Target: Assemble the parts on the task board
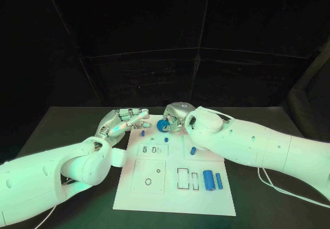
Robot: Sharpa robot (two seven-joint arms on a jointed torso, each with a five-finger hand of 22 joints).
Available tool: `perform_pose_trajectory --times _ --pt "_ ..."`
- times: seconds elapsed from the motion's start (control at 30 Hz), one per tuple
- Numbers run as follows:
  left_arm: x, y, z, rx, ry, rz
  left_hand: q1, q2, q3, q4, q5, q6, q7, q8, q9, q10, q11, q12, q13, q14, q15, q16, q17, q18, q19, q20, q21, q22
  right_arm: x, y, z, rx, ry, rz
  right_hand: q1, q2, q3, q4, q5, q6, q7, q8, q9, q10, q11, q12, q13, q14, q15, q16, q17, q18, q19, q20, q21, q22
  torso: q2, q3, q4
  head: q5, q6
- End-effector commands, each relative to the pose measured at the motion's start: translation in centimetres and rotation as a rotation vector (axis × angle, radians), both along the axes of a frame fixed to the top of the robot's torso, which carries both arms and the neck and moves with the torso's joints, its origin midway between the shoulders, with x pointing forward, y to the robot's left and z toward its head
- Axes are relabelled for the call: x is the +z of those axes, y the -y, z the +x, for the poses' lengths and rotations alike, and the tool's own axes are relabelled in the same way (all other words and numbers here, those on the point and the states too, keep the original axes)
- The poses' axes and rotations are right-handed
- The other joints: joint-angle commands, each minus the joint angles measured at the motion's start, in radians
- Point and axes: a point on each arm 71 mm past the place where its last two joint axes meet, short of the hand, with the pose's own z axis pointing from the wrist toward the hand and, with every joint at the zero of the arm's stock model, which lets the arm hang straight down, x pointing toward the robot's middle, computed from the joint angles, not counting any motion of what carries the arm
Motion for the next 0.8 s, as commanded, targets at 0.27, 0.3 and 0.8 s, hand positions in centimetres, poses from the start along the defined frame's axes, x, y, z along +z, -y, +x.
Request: perform_pose_trajectory --times 0.27,0.3,0.8 --pt "0.2 0.2 0.0 -0.017 0.006 -0.005 0.001 0.012 0.001 -0.008 0.005 0.004 0.002 -0.007 -0.001 0.005 0.001 -0.003 -0.001 0.007 -0.001 -0.003 0.002 0.015 0.008 0.0 -0.007 -0.002 -0.2 -0.2 0.1 -0.006 -0.02 -0.029 -0.025 -0.01 -0.038 0.016 -0.025 -0.043 0.009 -0.012 -0.001 -0.017 0.006 -0.02 -0.012 0.07 0.016 0.002 0.083 -0.007 0.031 0.015 -0.004 0.164 0.0 0.0003 0.0002 0.0 -0.001" --pt "0.2 0.2 0.0 -0.016 0.006 -0.005 0.001 0.012 0.001 -0.008 0.005 0.004 0.002 -0.007 -0.001 0.005 0.001 -0.003 -0.001 0.007 -0.001 -0.003 0.002 0.015 0.008 0.0 -0.007 -0.002 -0.2 -0.2 0.1 -0.005 -0.025 -0.03 -0.025 -0.01 -0.038 0.016 -0.025 -0.043 0.009 -0.012 -0.001 -0.018 0.006 -0.021 -0.012 0.07 0.016 0.002 0.083 -0.007 0.031 0.015 -0.004 0.164 0.0 0.0002 0.0002 0.0 -0.001" --pt "0.1 -0.1 0.0 -0.01 0.005 -0.001 0.001 0.012 0.001 -0.008 0.005 0.004 0.002 -0.008 -0.001 0.005 0.001 -0.003 -0.001 0.007 -0.001 -0.003 0.002 0.015 0.009 0.0 -0.007 -0.002 1.1 1.9 -0.2 0.007 0.065 0.169 -0.07 0.001 -0.085 0.085 -0.009 -0.047 0.012 -0.011 0.001 0.003 0.009 0.018 0.022 0.07 0.019 0.002 0.085 -0.008 0.034 0.019 -0.003 0.168 -0.001 0.0013 -0.0001 -0.003 0.004"
